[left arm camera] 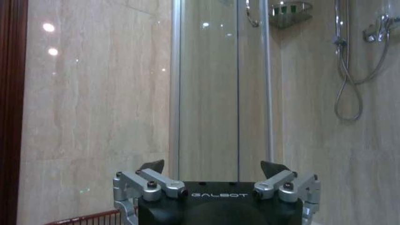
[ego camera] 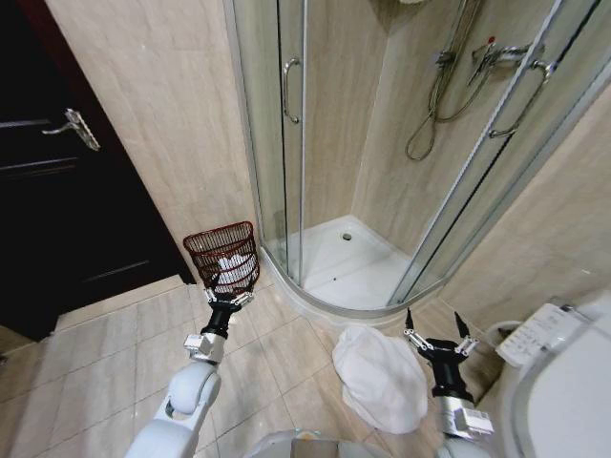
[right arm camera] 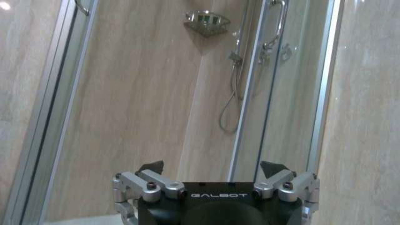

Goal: Discard the used towel into the hamper.

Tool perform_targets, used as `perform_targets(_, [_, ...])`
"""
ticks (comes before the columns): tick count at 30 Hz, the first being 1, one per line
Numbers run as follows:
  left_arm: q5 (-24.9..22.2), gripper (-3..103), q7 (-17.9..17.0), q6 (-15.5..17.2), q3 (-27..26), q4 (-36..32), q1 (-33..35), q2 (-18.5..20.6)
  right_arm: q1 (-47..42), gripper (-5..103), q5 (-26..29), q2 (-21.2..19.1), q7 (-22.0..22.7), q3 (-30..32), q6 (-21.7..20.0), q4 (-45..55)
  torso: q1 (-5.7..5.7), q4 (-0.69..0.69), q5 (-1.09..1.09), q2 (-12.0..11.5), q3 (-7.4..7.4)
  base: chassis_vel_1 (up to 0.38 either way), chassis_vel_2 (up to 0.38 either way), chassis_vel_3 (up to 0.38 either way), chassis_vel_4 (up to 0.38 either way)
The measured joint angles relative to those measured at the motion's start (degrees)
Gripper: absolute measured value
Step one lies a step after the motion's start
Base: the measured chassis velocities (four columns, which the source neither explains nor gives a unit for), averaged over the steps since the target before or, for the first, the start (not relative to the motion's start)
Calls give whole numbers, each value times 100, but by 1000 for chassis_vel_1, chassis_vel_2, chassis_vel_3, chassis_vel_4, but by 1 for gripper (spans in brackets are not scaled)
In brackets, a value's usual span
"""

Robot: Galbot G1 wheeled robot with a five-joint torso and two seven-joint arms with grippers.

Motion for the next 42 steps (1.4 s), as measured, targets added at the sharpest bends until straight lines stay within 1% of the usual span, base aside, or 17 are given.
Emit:
perform_targets(2, [1, 100, 12, -7, -27, -2, -11, -7, -26, 100, -5, 0, 1, 0, 20, 33, 34, 0, 0, 80, 46, 0, 0, 0, 0])
perform_targets(5, [-1, 100, 13, -14, -34, -1, -16, -6, -37, 100, -6, 0, 3, -3, 32, 47, 49, 0, 0, 119, 71, 0, 0, 0, 0])
perform_targets(13, [-51, 100, 12, -38, -44, -3, -43, 2, -96, 100, -16, 0, -23, -11, 50, 215, 138, 0, 0, 337, 199, 0, 0, 0, 0])
perform_targets(14, [-54, 100, -3, -27, -37, -12, -44, -4, -122, 100, 1, 0, -86, -12, 15, 277, 151, 0, 1, 368, 217, 0, 0, 0, 0])
perform_targets(16, [-27, 100, -70, 34, -16, -33, -58, -48, -221, 100, 118, 0, -378, 13, -187, 455, 180, 0, 0, 439, 259, 0, 0, 0, 0])
perform_targets(18, [16, 100, -82, 76, -21, -41, -66, -77, -251, 100, 169, 0, -458, 25, -263, 514, 191, -1, -1, 467, 275, 0, 0, 0, 0])
perform_targets(20, [259, 100, -14, 213, -179, -60, -97, -229, -236, 100, 227, 0, -479, 54, -320, 557, 225, -1, 1, 543, 317, 0, 0, 0, 0])
perform_targets(21, [259, 100, -14, 213, -179, -60, -97, -229, -236, 100, 227, 0, -479, 54, -320, 557, 225, -1, 1, 543, 317, 0, 0, 0, 0])
perform_targets(22, [376, 100, 74, 267, -283, -74, -111, -343, -212, 100, 229, 0, -479, 73, -332, 570, 239, 0, 1, 574, 335, 0, 0, 0, 0])
perform_targets(24, [508, 100, 244, 332, -498, -112, -113, -715, -158, 100, 236, 0, -470, 52, -361, 618, 265, 0, 1, 635, 371, 0, 0, 0, 0])
perform_targets(26, [518, 100, 300, 422, -596, -136, -77, -1138, -79, 100, 230, 0, -455, -59, -401, 634, 296, 1, 0, 703, 408, 0, 0, 0, 0])
perform_targets(27, [518, 100, 300, 422, -596, -136, -77, -1138, -79, 100, 230, 0, -455, -59, -401, 634, 296, 1, 0, 703, 408, 0, 0, 0, 0])
perform_targets(29, [553, 100, 331, 446, -643, -136, -24, -1454, 19, 100, 144, 0, -442, -160, -391, 560, 330, 1, 1, 776, 445, 0, 0, 0, 0])
perform_targets(32, [576, 100, 354, 453, -644, -136, 13, -1509, 37, 100, 132, 0, -443, -187, -389, 529, 349, 1, 1, 818, 468, 0, 0, 0, 0])
perform_targets(37, [715, 100, 382, 523, -661, -181, -33, -1597, -40, 100, 230, 0, -506, -135, -295, 479, 414, 0, 1, 986, 572, 0, 0, 0, 0])
perform_targets(40, [725, 100, 386, 533, -661, -191, -38, -1561, -84, 100, 281, 0, -511, -123, -246, 480, 433, -1, 1, 1036, 602, 0, 0, 0, 0])
perform_targets(42, [726, 100, 396, 533, -696, -198, -34, -1450, -148, 100, 361, 0, -510, -122, -184, 480, 467, -1, 0, 1116, 649, 0, 0, 0, 0])
